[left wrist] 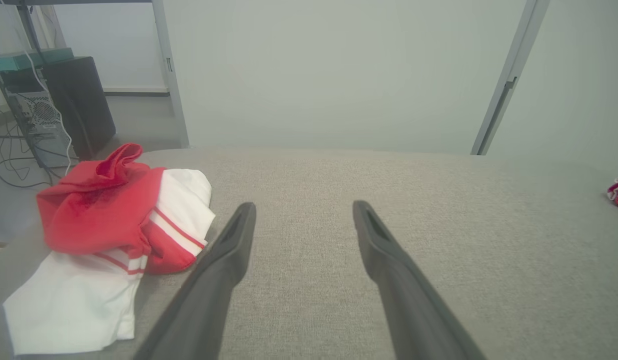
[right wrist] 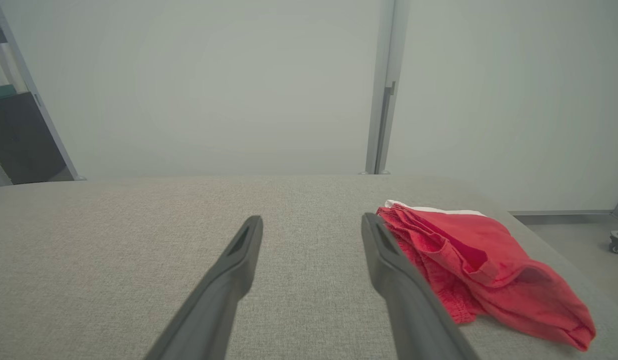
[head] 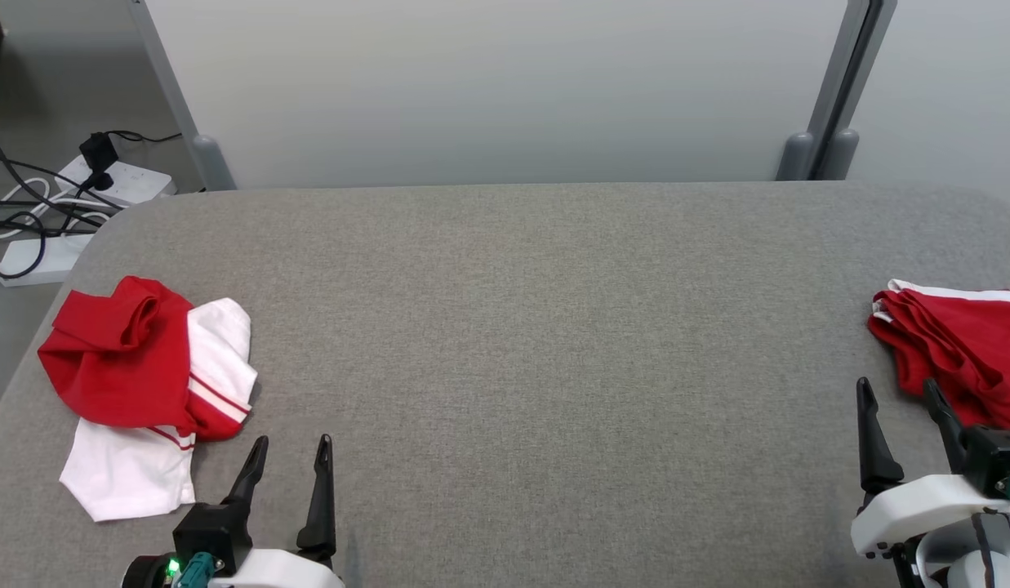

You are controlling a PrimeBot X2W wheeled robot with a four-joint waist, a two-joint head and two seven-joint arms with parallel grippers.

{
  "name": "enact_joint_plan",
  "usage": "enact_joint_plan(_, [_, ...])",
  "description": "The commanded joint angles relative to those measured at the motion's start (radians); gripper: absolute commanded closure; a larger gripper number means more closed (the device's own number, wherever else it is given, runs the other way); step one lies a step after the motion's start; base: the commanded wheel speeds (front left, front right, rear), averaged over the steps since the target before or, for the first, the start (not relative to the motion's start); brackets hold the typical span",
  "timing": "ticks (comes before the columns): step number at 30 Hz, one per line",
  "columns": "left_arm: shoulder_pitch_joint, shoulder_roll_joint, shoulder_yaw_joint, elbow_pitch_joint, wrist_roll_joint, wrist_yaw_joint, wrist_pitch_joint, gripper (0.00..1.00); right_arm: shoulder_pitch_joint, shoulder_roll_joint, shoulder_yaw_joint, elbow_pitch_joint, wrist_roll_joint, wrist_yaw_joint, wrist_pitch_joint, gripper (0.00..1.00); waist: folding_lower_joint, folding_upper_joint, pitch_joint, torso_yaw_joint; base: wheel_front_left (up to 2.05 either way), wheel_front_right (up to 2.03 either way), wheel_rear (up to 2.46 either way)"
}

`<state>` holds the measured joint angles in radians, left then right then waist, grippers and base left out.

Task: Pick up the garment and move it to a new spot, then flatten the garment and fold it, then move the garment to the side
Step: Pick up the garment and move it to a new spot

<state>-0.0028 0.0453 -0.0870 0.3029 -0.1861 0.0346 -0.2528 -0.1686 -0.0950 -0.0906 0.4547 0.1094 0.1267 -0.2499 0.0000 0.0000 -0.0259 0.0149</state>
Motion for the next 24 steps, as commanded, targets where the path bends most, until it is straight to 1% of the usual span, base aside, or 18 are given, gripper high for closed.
enact_joint_plan(1, [-0.022, 0.005, 0.032, -0.023, -0.002, 0.006, -0.009, 0.0, -0.008, -0.004, 0.021, -0.036, -0.01, 0.004, -0.012, 0.0, 0.0, 0.0, 0.003, 0.009, 0.0, 0.0, 0.0])
enact_joint_plan(7, [-0.028, 0.005, 0.04, -0.026, 0.003, 0.007, -0.009, 0.0, -0.008, 0.009, 0.047, -0.044, -0.009, 0.004, -0.012, 0.0, 0.0, 0.0, 0.009, 0.099, 0.0, 0.0, 0.0])
enact_joint_plan(18, [-0.006, 0.005, 0.094, -0.03, -0.003, 0.02, -0.009, 0.0, -0.024, 0.02, 0.118, -0.037, 0.014, 0.004, -0.012, 0.0, 0.0, 0.0, 0.008, 0.321, 0.0, 0.0, 0.0])
enact_joint_plan(24, [-0.002, 0.005, 0.126, -0.024, -0.003, 0.012, -0.009, 0.0, -0.027, 0.023, 0.155, -0.027, 0.019, 0.004, -0.012, 0.0, 0.0, 0.0, 0.015, 0.429, 0.0, 0.0, 0.0])
